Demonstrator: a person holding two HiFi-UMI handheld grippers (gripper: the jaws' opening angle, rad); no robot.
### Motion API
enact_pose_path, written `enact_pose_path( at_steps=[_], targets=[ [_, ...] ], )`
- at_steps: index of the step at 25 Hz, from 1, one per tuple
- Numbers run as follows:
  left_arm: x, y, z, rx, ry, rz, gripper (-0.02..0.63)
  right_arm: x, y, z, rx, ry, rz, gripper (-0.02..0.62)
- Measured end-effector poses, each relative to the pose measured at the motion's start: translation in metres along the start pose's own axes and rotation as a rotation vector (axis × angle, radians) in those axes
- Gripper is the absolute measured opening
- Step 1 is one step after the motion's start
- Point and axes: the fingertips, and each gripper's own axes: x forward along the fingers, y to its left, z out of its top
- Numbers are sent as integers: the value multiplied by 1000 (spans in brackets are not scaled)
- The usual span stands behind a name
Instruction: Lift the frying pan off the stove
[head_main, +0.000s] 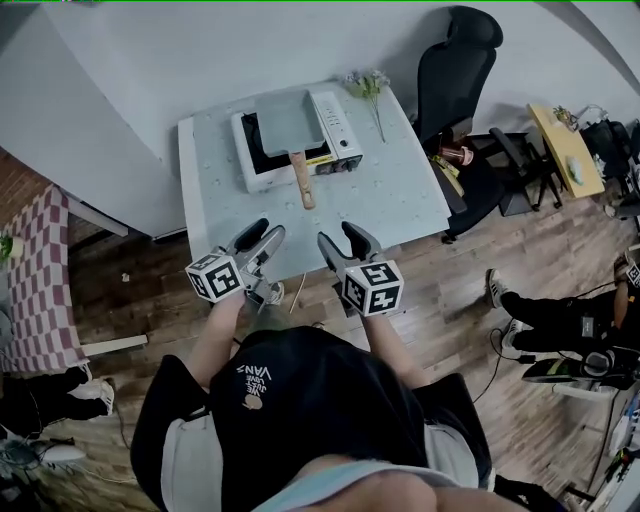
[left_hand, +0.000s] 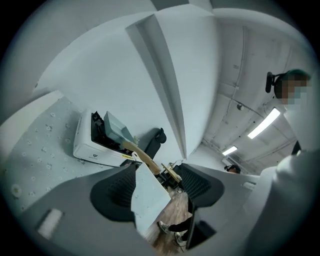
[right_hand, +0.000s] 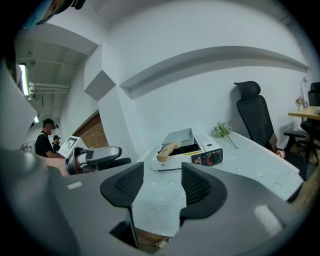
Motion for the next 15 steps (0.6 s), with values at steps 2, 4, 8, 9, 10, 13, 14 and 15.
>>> enact_pose_path(
  at_steps=[2,4,8,9,10,13,14,15],
  targets=[
    [9,7,6,-33,14,-23,264,10,2,4,-5,-4,-11,227],
    [20,13,13,-65,33,-54,267,21,4,9,-13,-8,-23,227],
    [40,32,26,-109,64,-93,273,42,6,10,-4,-4,-49,227],
    [46,36,29,-119,75,-105,275,47,6,10,2,-3,-57,227],
    [52,39,32,-130,87,-119,275,52,5,11,7,-3,-65,227],
    [70,47,35,-181,126,-156,279,65,4,11,11,3,-92,227],
    [75,47,34,-209,140,-174,279,68,4,11,11,7,-100,227],
    [80,46,33,-239,152,-194,281,71,4,9,12,11,-108,227]
  ],
)
